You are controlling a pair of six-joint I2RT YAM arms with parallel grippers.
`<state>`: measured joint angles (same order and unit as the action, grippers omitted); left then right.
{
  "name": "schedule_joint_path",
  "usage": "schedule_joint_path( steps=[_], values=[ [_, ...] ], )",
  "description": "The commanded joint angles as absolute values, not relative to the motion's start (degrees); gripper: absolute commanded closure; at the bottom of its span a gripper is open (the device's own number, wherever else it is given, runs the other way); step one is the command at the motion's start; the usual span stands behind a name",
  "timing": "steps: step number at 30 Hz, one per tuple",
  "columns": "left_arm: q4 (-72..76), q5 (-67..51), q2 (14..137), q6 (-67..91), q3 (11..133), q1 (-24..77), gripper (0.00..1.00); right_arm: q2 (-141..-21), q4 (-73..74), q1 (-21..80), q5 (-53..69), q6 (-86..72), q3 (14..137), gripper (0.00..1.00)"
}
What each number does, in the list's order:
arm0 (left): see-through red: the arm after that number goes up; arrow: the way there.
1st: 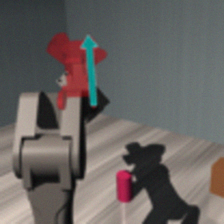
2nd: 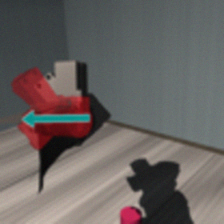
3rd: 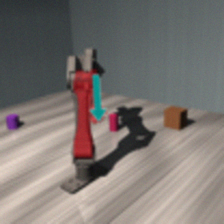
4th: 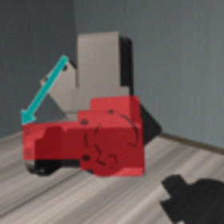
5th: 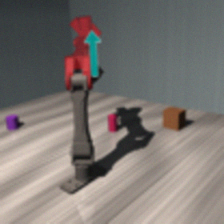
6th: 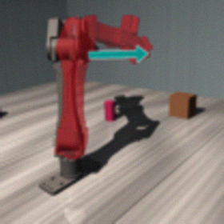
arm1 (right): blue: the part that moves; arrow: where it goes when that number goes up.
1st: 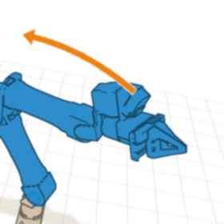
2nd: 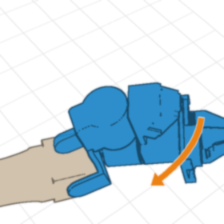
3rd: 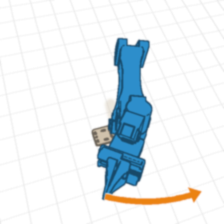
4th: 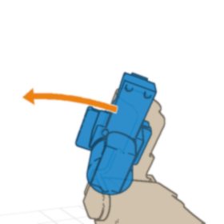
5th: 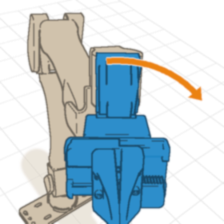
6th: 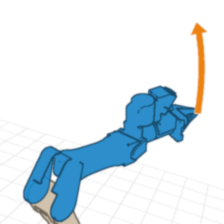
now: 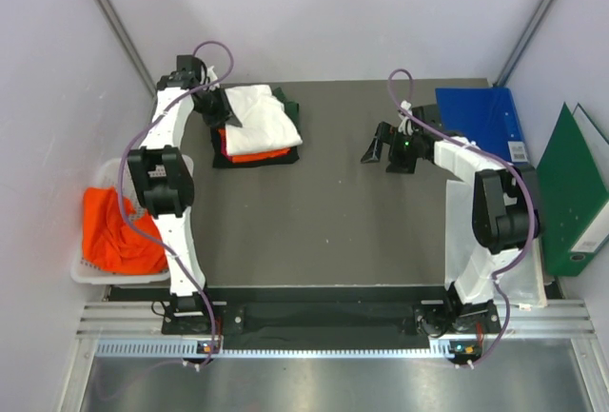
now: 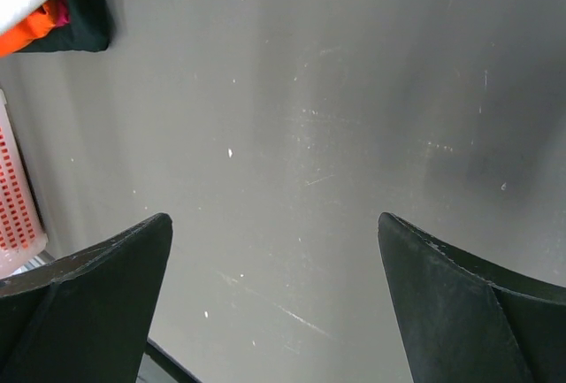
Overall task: Fold and stack the t-shirts
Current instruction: Put the neatly folded tshirt into the corner of the board with the left arm
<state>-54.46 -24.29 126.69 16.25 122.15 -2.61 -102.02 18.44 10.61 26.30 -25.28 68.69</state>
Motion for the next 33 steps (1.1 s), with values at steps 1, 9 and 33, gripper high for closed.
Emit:
schedule_joint_path(
  steps=[1,9,33],
  values=[
    [-58.3,-20.8,123.9,12.8,118.0,-3.6,1.0,-103.1,16.3,10.5,27.4,-25.3,71.2,0.0],
    [-58.4,-18.5,129.2,13.8,123.6,-5.5,1.0,-103.4,17.0,10.8,27.9,-25.0,71.1,0.0],
    [-31.4,10.1,106.2,15.8,114.2,17.7,0.01,-104.1,16.9,10.9,27.2,-24.9,70.7,0.0]
  ],
)
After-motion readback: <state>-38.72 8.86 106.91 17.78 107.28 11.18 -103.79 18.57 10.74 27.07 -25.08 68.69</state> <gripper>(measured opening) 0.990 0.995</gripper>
